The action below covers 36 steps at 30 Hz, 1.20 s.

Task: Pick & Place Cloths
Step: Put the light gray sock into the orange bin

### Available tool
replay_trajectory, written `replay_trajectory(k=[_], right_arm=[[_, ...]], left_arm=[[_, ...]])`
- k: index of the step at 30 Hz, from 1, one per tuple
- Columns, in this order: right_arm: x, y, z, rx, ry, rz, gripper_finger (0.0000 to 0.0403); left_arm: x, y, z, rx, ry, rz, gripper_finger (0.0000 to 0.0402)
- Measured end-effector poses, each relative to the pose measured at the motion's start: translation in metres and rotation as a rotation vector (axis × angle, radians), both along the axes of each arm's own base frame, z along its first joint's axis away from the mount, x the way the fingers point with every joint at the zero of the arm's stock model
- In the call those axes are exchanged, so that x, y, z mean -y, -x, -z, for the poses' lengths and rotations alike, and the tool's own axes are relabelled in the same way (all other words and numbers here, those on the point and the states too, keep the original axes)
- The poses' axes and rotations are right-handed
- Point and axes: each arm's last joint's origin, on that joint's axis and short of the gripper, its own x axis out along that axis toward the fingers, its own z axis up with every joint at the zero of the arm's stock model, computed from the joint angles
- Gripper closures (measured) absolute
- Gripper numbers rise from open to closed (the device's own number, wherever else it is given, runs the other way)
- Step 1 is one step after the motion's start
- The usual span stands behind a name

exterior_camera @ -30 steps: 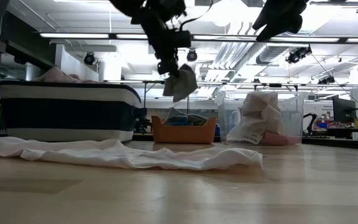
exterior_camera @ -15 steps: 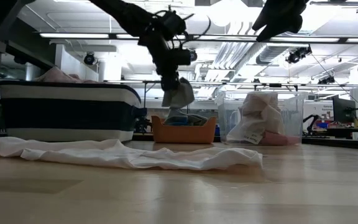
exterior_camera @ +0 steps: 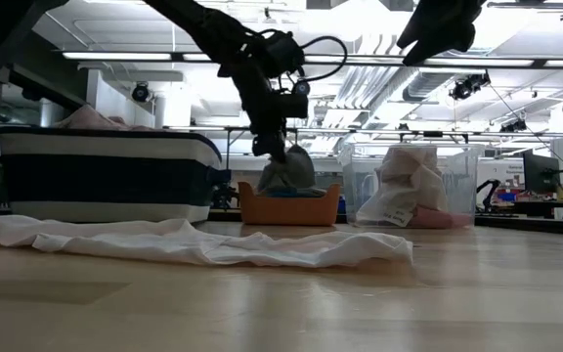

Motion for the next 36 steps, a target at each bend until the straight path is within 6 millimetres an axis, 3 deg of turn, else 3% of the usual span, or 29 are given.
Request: replay_trajectory(k=[7,14,24,36], right_arm=[[0.0,0.0,0.0,0.008,-0.012,0.011,0.0147],[0.0,0.0,0.0,0.008,-0.012,0.011,0.0147],[0.0,0.0,0.0,0.009,-0.011,0.014,0.0147],[0.0,0.0,0.0,0.012,-0.014,0.018,0.0147]], left_arm=[[0.004,0.002,0.009,0.02,0.168,0.026,0.04],[-0.005,0.003,0.018,0.089,0.286,-0.018,0.04],[-0.022,0.012,0.018,0.388,0.557,-0.376,0.04],[-0.054,0.027,0.022,0.566,0.837,-0.529,0.04]])
